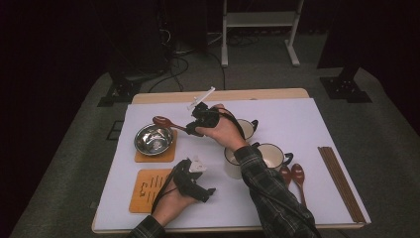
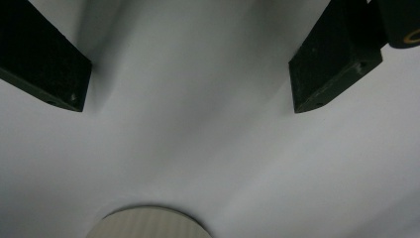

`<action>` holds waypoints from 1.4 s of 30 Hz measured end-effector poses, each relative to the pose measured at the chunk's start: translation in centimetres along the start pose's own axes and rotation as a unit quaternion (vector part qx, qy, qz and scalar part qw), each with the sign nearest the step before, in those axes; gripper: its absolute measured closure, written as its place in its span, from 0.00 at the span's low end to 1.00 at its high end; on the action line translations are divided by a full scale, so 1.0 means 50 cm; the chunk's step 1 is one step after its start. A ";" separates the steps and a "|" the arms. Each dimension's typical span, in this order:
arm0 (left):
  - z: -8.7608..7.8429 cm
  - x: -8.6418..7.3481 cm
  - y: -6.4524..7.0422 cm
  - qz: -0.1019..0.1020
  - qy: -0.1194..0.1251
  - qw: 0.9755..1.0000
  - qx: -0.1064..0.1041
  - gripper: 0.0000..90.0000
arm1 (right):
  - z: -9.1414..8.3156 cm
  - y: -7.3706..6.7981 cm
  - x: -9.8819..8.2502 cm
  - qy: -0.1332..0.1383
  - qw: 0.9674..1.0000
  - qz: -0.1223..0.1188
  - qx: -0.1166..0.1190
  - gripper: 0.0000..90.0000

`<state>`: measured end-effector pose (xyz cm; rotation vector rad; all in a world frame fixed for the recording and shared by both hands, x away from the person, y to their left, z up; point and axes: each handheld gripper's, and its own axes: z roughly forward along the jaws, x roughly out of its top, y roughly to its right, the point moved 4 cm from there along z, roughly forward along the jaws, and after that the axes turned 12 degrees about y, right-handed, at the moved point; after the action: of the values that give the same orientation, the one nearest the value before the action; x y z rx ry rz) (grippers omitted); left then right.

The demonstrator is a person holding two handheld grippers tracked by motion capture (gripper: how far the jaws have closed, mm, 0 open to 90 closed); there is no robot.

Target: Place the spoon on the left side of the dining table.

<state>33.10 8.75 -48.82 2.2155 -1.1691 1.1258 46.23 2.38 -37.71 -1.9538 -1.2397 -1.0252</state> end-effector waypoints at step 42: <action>0.000 0.000 0.000 0.000 0.001 1.000 0.001 0.02 | 0.086 -0.016 -0.003 -0.039 0.999 -0.006 0.020 0.86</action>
<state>33.10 8.73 -48.83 2.2149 -1.1676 1.1290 46.68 6.07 -39.99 -1.9730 -1.3067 -0.9315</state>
